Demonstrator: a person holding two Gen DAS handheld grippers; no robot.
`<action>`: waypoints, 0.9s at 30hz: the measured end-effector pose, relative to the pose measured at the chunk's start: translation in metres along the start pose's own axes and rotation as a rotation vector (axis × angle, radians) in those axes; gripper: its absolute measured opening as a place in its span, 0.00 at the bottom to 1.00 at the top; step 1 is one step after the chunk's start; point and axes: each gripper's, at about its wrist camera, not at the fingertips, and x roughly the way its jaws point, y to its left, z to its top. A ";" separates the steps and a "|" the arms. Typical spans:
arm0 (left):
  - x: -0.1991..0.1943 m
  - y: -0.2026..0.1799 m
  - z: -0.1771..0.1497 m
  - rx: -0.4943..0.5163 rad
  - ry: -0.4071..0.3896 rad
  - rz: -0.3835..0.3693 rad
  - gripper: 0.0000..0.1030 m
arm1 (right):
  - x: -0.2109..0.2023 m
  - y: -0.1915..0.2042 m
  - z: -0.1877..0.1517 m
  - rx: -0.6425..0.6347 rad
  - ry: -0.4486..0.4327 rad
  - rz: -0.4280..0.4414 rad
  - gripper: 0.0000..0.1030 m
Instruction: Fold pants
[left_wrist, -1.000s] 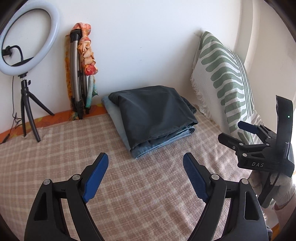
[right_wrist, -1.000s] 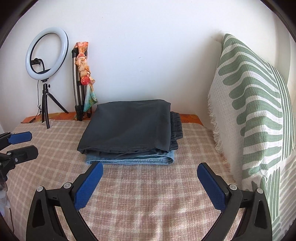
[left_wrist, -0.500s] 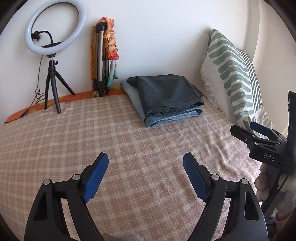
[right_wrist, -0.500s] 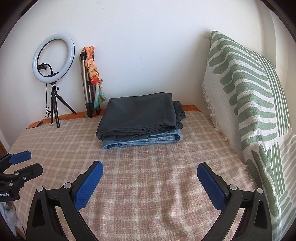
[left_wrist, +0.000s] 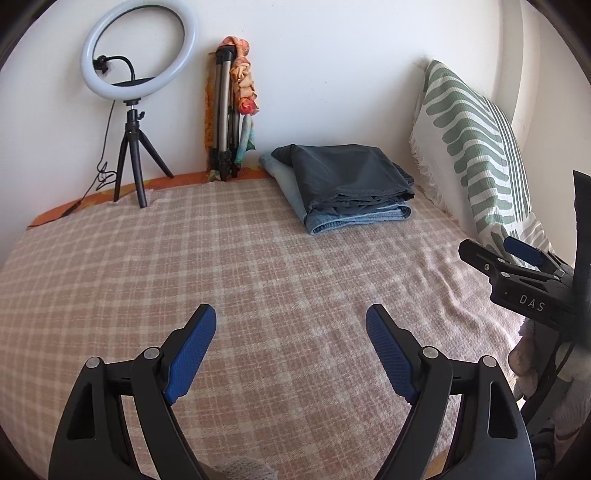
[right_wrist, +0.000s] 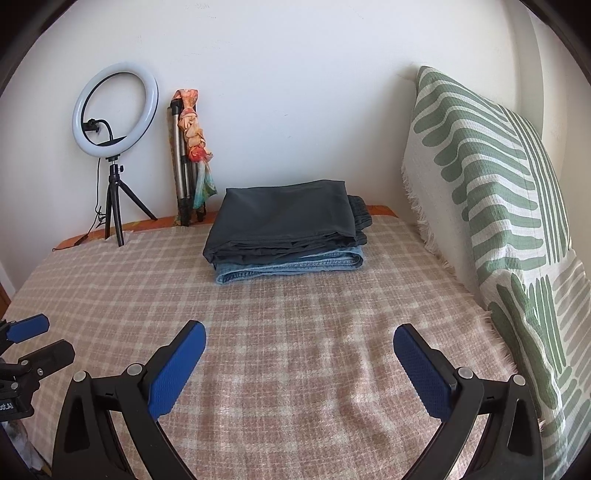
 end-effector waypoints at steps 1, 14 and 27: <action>-0.002 -0.002 -0.001 0.006 -0.005 0.004 0.82 | 0.000 0.001 0.000 -0.005 -0.003 -0.002 1.00; -0.012 -0.012 -0.012 -0.005 -0.006 0.015 0.90 | -0.004 -0.003 0.003 0.024 -0.024 0.003 1.00; -0.016 -0.013 -0.011 -0.008 -0.013 0.019 0.90 | -0.006 -0.003 0.005 0.026 -0.029 0.004 1.00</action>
